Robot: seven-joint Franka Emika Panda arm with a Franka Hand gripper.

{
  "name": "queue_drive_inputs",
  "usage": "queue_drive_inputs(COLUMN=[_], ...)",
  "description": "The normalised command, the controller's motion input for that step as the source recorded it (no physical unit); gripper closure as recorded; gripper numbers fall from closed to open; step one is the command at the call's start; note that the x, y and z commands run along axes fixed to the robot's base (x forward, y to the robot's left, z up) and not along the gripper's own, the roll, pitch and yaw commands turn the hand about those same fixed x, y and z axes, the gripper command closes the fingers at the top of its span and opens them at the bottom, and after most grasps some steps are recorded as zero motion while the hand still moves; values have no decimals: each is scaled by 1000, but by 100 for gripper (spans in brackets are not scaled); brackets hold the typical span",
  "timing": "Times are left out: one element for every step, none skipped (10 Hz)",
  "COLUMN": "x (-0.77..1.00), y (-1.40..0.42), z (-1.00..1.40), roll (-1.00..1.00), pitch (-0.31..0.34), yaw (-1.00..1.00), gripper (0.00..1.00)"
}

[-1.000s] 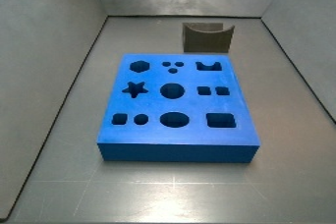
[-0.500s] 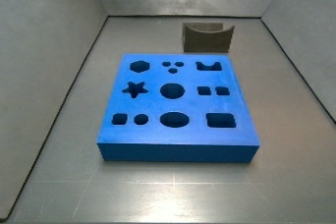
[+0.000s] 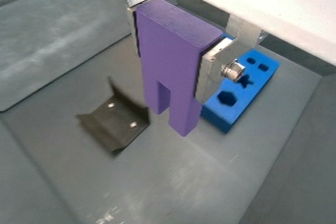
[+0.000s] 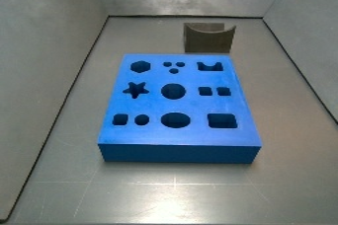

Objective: Pick up the double-square object. Rotate the double-square object. Move to above the board. Insert the double-square object.
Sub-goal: Move to above the board.

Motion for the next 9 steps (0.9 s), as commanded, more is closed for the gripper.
queue_drive_inputs(x=[164, 166, 174, 178, 192, 198, 209, 217, 228], y=[-1000, -1000, -1000, -1000, -1000, -1000, -1000, -1000, -1000], z=[-15, -14, -11, -10, -7, -6, -1, 2, 6], roll=[13, -1, -5, -14, -5, -10, 3, -6, 13], pitch=[159, 137, 119, 116, 118, 120, 120, 119, 119], yaw=[27, 28, 21, 17, 12, 14, 12, 13, 14], gripper=[100, 100, 100, 100, 100, 100, 100, 100, 100])
